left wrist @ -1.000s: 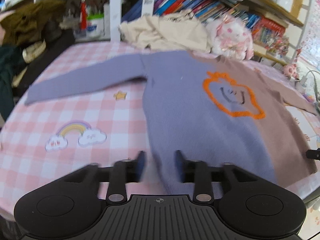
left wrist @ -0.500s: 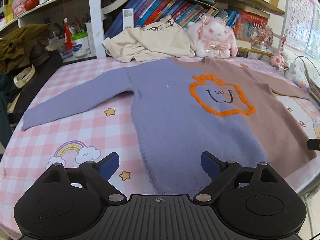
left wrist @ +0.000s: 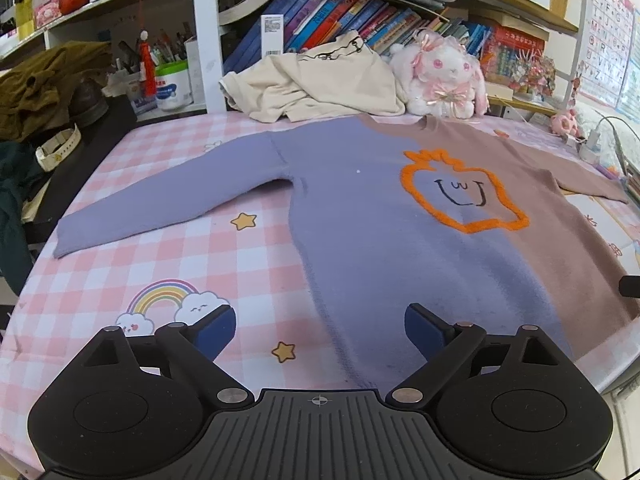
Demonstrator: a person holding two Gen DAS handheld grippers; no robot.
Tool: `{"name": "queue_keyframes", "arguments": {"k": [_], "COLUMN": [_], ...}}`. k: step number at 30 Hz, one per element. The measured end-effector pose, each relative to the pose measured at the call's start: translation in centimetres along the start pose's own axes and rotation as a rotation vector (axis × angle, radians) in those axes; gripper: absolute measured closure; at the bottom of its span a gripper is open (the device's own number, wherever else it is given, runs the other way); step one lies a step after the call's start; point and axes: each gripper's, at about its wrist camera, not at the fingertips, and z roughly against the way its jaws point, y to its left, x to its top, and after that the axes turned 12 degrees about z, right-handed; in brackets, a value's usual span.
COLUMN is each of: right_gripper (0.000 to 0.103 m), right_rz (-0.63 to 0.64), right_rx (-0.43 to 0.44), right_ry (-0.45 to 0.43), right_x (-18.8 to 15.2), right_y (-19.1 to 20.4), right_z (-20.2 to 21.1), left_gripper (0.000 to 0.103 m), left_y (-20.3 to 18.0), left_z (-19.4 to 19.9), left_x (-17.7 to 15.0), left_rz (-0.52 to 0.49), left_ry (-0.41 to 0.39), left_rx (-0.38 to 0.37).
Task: Fold clothes
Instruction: 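Move the right tool to the pink sleeve cuff and grasp it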
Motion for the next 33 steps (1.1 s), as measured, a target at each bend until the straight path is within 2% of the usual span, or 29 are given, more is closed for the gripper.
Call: {"name": "queue_keyframes", "arguments": {"k": [7,14,20,25,30,33], "right_gripper": [0.003,0.003,0.004,0.006,0.023,0.039], "right_rz": [-0.012,-0.09,-0.127,-0.122,-0.145,-0.168], "right_rx": [-0.022,-0.05,-0.036,0.012,0.07,0.101], "right_ry": [0.009,0.005,-0.008,-0.026,-0.013,0.023], "right_x": [0.5,1.4,2.4,3.7,5.2,5.9], "right_y": [-0.4,-4.3,-9.7,-15.7,-23.6,-27.9], "right_z": [-0.2,-1.2,-4.0,-7.6,-11.5,-14.2], "left_gripper": [0.009,0.008,0.008,0.007,0.007,0.007], "left_y": [0.3,-0.3,-1.5,-3.8,-8.4,-11.4], "left_z": [-0.6,-1.5,-2.3,-2.9,-2.9,-2.5], "left_x": [0.6,1.2,1.8,1.8,1.2,-0.2], "left_rz": [0.036,0.093,0.172,0.251,0.342,0.347], "left_ry": [-0.006,-0.023,-0.033,-0.057,-0.063,-0.075], "left_rx": [-0.017,0.001,0.075,0.175,0.258,0.295]}}
